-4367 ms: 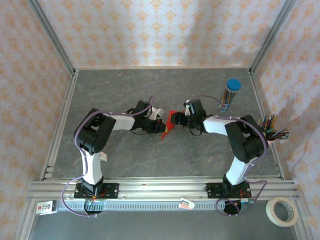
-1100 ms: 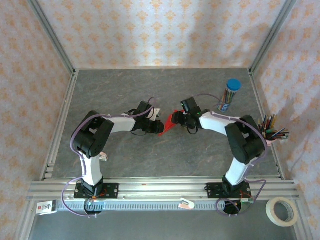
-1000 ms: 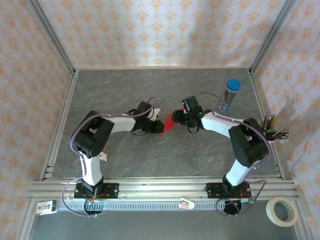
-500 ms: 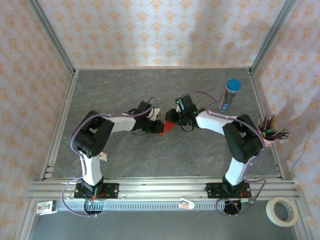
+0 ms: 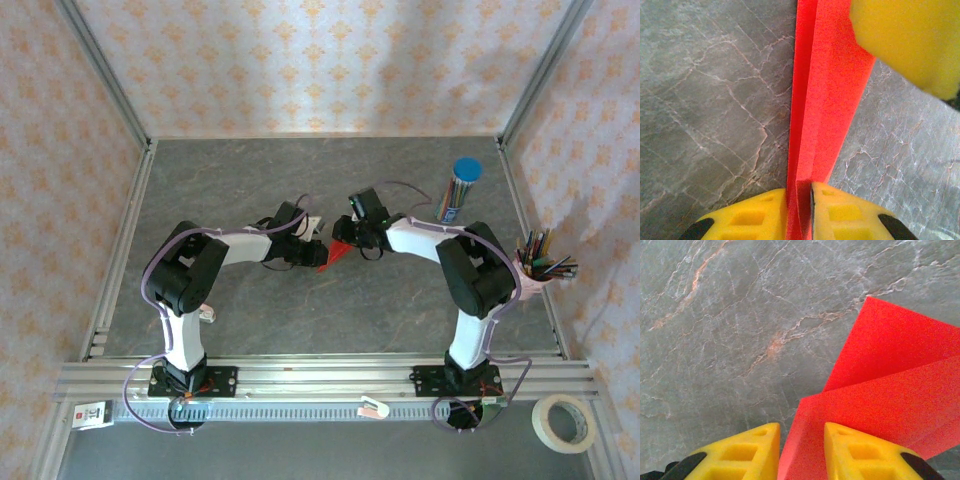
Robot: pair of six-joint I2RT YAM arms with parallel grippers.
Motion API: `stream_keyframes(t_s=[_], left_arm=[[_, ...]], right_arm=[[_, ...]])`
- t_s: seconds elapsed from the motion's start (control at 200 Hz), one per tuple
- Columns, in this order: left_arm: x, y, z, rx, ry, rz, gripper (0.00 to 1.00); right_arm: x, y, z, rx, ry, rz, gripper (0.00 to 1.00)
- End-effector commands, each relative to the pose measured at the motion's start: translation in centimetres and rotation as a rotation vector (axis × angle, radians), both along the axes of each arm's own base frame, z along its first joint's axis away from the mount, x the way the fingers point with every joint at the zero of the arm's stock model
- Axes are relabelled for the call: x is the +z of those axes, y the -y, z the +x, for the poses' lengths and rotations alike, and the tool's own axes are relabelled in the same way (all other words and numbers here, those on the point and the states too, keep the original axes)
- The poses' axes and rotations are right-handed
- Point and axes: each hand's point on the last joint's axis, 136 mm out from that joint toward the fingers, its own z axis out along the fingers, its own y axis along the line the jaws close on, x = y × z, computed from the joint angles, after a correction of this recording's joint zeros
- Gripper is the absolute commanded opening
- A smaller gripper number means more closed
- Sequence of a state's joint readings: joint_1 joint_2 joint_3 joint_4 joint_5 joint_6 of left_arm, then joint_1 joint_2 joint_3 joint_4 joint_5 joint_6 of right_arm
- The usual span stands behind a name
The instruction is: Fold a paper plane with a square sheet of paper (pick it up from the middle)
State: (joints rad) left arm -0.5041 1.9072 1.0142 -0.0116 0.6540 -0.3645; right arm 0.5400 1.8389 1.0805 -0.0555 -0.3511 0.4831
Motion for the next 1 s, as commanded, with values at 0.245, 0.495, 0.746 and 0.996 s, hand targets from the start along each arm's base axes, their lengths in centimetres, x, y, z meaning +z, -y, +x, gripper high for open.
stream_keyframes(t_s=[0.245, 0.495, 0.746, 0.996], left_arm=[[-4.3, -1.0, -1.8, -0.025, -0.086, 0.1, 0.19], [-4.3, -0.9, -2.1, -0.035, -0.086, 0.096, 0.17], [-4.4, -0.9, -2.2, -0.038, -0.09, 0.095, 0.17], [-4.6, -1.1, -2.3, -0.039, -0.094, 0.101, 0.17]], right_arm=[[-1.5, 1.4, 0.7, -0.058, -0.021, -0.051, 0.28], [-1.9, 1.4, 0.6, -0.048, -0.031, -0.051, 0.28], [-2.4, 1.7, 0.5, -0.054, -0.042, -0.058, 0.28], [-3.5, 1.9, 0.1, -0.051, -0.065, -0.071, 0.28]])
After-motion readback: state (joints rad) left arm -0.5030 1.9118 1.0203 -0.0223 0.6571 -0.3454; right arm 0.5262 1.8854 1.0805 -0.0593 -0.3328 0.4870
